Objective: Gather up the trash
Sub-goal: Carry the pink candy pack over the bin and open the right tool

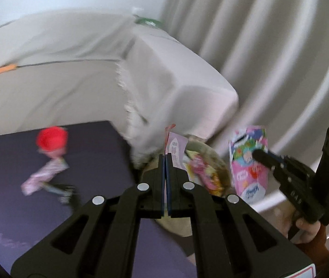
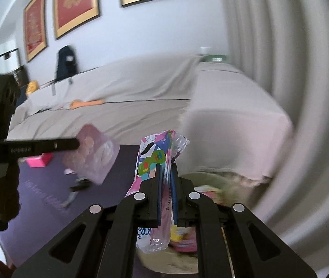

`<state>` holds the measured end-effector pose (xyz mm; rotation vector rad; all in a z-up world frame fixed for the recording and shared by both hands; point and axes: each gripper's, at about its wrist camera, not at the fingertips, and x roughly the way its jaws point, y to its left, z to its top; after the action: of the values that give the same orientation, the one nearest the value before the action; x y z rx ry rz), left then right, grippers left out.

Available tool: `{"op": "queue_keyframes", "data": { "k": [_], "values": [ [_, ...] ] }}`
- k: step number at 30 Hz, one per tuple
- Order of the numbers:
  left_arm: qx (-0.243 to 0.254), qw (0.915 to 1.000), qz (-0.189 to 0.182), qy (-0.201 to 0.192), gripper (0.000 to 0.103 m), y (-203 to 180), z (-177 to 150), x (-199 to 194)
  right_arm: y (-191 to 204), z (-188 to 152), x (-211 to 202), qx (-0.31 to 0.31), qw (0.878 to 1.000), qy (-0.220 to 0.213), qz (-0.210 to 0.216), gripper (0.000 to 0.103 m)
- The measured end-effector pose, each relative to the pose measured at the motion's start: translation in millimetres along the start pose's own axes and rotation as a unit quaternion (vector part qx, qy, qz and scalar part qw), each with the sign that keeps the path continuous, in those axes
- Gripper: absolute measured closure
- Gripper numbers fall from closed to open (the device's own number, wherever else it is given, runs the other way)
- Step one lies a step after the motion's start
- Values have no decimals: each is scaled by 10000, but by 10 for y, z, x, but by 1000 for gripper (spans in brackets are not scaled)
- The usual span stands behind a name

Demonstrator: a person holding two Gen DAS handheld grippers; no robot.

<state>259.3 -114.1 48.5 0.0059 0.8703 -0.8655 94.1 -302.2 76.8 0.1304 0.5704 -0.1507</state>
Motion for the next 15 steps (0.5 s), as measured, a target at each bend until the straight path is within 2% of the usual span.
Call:
{"op": "queue_keyframes", "data": {
  "k": [7, 11, 15],
  "values": [
    [-19, 9949, -622, 789, 102, -312, -131, 813, -559, -37, -93, 267, 9985, 25, -478, 94],
    [-100, 9910, -795, 1076, 102, -381, -210, 1159, -727, -99, -65, 420, 9975, 89, -563, 94],
    [-146, 9895, -766, 1220, 102, -394, -270, 1346, -820, -137, 10, 507, 9970, 166, -568, 94]
  ]
}}
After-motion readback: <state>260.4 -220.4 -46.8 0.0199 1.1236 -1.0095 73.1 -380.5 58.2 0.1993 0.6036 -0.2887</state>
